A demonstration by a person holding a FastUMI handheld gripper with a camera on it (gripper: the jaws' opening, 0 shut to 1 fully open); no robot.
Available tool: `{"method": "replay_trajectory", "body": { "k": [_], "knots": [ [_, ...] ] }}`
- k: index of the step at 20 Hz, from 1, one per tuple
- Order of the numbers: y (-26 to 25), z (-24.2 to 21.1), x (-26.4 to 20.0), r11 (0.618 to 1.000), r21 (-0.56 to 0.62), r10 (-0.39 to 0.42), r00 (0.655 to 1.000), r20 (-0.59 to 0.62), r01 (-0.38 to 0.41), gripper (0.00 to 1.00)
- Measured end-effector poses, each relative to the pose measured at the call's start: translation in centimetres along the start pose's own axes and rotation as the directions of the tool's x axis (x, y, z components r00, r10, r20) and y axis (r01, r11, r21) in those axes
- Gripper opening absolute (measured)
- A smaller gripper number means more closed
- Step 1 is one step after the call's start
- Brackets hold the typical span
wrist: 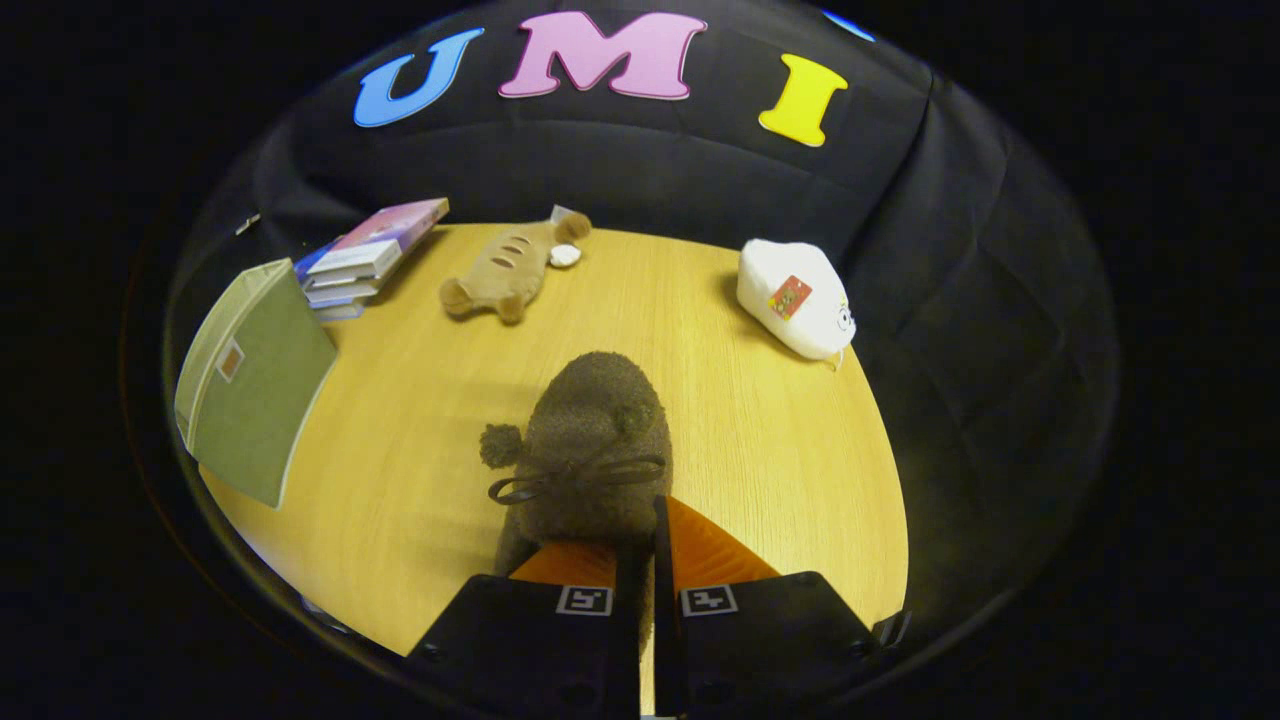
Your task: Open the storage box then place both shoes into the box .Put the left shoe in first, then the right shoe, with the right side of both shoes facing outward in a uniform manner.
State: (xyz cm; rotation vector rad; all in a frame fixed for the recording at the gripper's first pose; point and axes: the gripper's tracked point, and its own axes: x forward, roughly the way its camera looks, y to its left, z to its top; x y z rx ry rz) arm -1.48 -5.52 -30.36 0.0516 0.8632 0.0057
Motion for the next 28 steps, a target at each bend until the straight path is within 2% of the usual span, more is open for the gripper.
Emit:
{"method": "replay_trajectory", "body": {
  "k": [4, 7, 10, 13, 17, 19, 23, 26, 28],
  "knots": [
    [5.0, 6.6, -4.5, 0.996, -0.024, 0.085, 0.991, 0.107, -0.083, 0.10],
    [10.9, 11.0, -7.7, 0.985, -0.067, 0.170, 0.972, 0.160, -0.162, 0.10],
    [17.4, 13.7, -10.0, 0.962, -0.070, 0.271, 0.948, 0.166, -0.263, 0.10],
    [24.2, 15.3, -11.6, 0.930, -0.009, 0.364, 0.920, 0.144, -0.366, 0.10],
    [32.3, 16.5, -12.0, 0.894, 0.023, 0.442, 0.889, 0.121, -0.447, 0.10],
    [35.4, 16.3, -11.8, 0.893, 0.013, 0.447, 0.890, 0.094, -0.450, 0.10],
    [40.3, 14.6, -10.2, 0.917, -0.056, 0.395, 0.919, 0.010, -0.394, 0.10],
    [41.9, 12.3, -7.4, 0.941, -0.128, 0.306, 0.950, -0.066, -0.312, 0.10],
    [42.5, 10.4, -5.4, 0.952, -0.141, 0.253, 0.958, -0.132, -0.271, 0.10]
  ]
}}
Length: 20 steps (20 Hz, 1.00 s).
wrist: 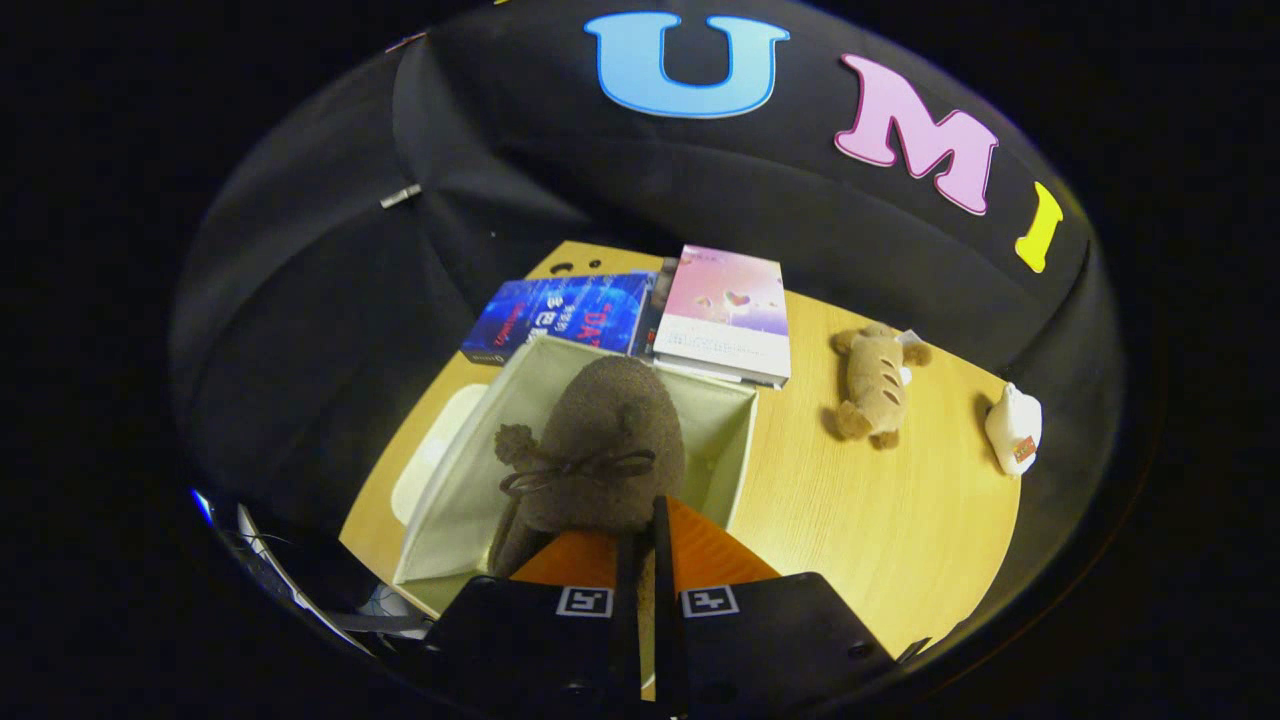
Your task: Open the storage box then place both shoes into the box .Put the left shoe in first, then the right shoe, with the right side of both shoes facing outward in a uniform manner.
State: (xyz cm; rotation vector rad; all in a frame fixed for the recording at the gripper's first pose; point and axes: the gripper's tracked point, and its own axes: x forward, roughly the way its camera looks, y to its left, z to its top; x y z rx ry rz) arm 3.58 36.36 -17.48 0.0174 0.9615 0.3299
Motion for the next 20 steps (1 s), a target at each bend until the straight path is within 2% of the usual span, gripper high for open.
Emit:
{"method": "replay_trajectory", "body": {
  "k": [3, 6, 11, 13, 14, 15, 20],
  "knots": [
    [0.3, -2.1, 2.7, 0.999, 0.015, -0.040, 0.994, -0.100, 0.042, 0.10],
    [-0.5, -2.1, 4.2, 0.994, -0.031, -0.106, 0.988, -0.114, 0.103, 0.06],
    [-0.2, -2.9, 4.5, 0.997, -0.035, -0.073, 0.988, -0.139, 0.068, 0.06],
    [0.5, -2.7, 3.9, 0.999, -0.024, -0.026, 0.993, -0.112, 0.024, 0.17],
    [0.7, -2.3, 3.4, 1.000, -0.023, -0.004, 0.996, -0.089, 0.002, 0.27],
    [1.0, -2.1, 2.8, 0.999, -0.025, 0.020, 0.998, -0.061, -0.021, 0.30],
    [0.6, -1.5, -2.2, 0.992, -0.047, 0.120, 0.989, 0.087, -0.116, 0.56]
  ]
}}
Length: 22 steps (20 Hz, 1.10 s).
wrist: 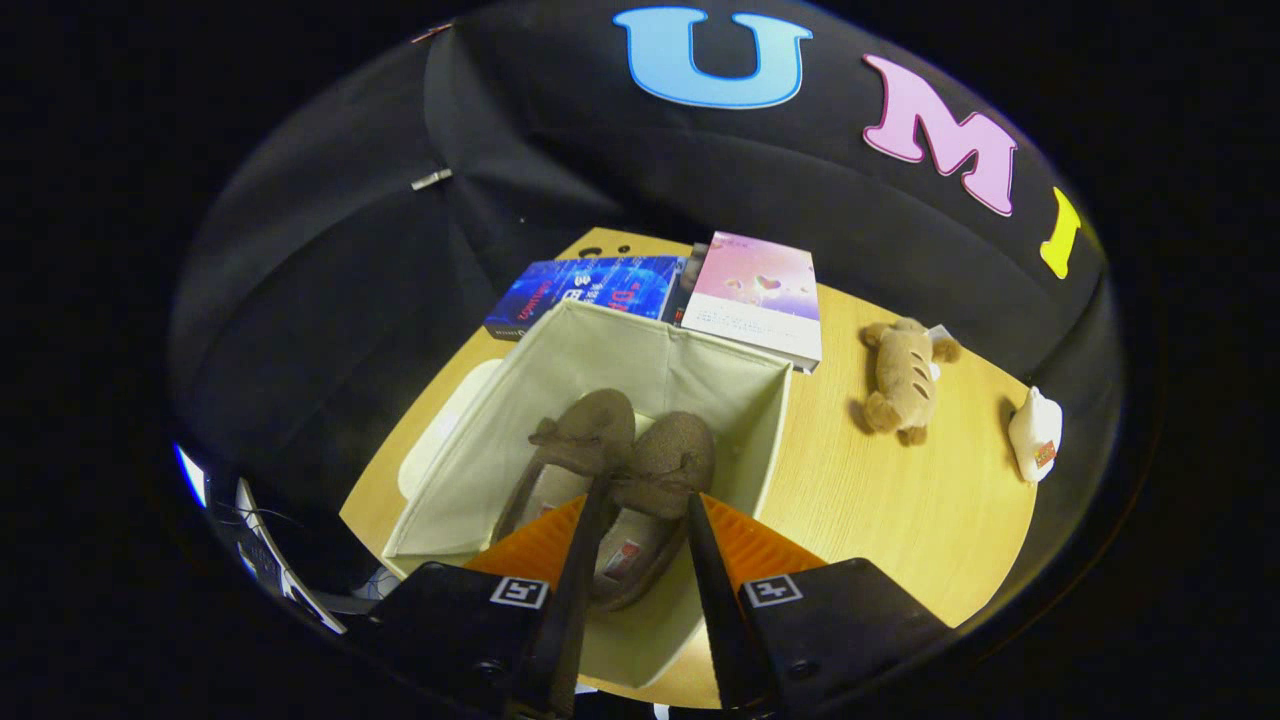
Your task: Open the storage box then place both shoes into the box .Put the left shoe in first, then the right shoe, with the right side of both shoes facing outward in a uniform manner.
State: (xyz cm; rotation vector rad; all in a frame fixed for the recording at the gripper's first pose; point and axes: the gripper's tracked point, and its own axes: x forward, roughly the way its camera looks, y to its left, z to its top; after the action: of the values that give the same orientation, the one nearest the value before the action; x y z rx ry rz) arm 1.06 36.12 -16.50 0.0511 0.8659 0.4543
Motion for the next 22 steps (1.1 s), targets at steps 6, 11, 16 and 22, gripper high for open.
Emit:
{"method": "replay_trajectory", "body": {
  "k": [6, 11, 16, 22],
  "knots": [
    [-2.5, 0.0, -8.0, 0.999, 0.005, 0.046, 0.983, 0.176, -0.048, 0.75],
    [-7.5, 0.1, -14.4, 1.000, -0.019, -0.001, 0.940, 0.340, 0.008, 0.84],
    [-15.4, -0.5, -19.3, 0.994, 0.042, -0.107, 0.880, 0.462, 0.099, 0.93],
    [-22.4, -2.5, -24.1, 0.973, 0.041, -0.211, 0.811, 0.545, 0.225, 0.93]
  ]
}}
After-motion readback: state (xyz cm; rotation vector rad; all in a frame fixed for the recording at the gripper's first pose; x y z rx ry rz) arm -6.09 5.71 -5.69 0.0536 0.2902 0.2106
